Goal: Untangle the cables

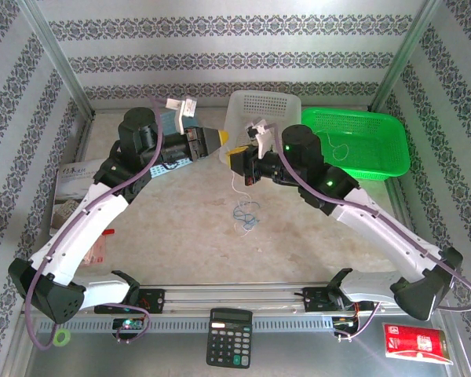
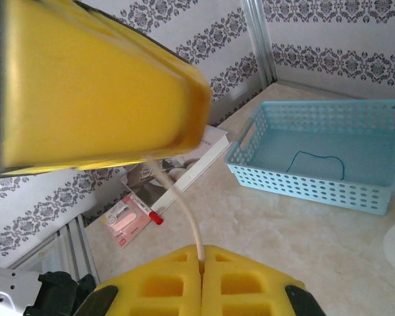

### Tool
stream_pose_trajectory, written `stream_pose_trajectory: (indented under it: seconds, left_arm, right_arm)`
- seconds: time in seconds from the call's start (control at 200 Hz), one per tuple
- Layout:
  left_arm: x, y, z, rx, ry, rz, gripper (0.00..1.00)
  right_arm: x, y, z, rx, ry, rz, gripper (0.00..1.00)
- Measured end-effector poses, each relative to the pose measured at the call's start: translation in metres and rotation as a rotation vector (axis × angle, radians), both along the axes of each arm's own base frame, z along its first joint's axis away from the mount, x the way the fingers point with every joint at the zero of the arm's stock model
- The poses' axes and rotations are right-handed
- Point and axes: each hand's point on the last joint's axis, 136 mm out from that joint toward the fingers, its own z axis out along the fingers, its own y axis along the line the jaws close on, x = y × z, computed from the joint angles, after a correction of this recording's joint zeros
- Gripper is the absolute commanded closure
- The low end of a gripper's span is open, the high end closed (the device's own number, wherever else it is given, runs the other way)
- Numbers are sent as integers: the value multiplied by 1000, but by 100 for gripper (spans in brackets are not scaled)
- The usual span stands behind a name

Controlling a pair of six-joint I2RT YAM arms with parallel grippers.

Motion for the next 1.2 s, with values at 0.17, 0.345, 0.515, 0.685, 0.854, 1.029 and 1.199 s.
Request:
stream_pose_trajectory:
  seconds: [0.17, 0.345, 0.515, 0.685, 0.854, 1.029, 1.199]
  left_arm:
    - [0, 4, -13, 5, 6, 27, 18]
    - [-6, 13, -20, 8, -3, 61, 0]
    - [-14, 21, -21, 6, -16, 92, 0]
    - [-14, 26, -36, 21, 3, 121, 0]
    - [-11, 28, -65, 53, 57, 138, 0]
    - [-11, 28, -87, 71, 106, 140, 0]
    - [-11, 28, -88, 68, 114, 141, 0]
  right_arm:
    - [4, -28, 26, 50, -44, -74, 100]
    - [12, -66, 51, 97, -93, -192, 100]
    - [36, -106, 63, 100, -135, -361, 100]
    - [69, -159, 76, 85, -198, -598, 100]
    - [109, -223, 92, 88, -264, -854, 100]
    - [146, -267, 96, 77, -312, -1043, 100]
    - [180, -292, 87, 38, -334, -1165, 100]
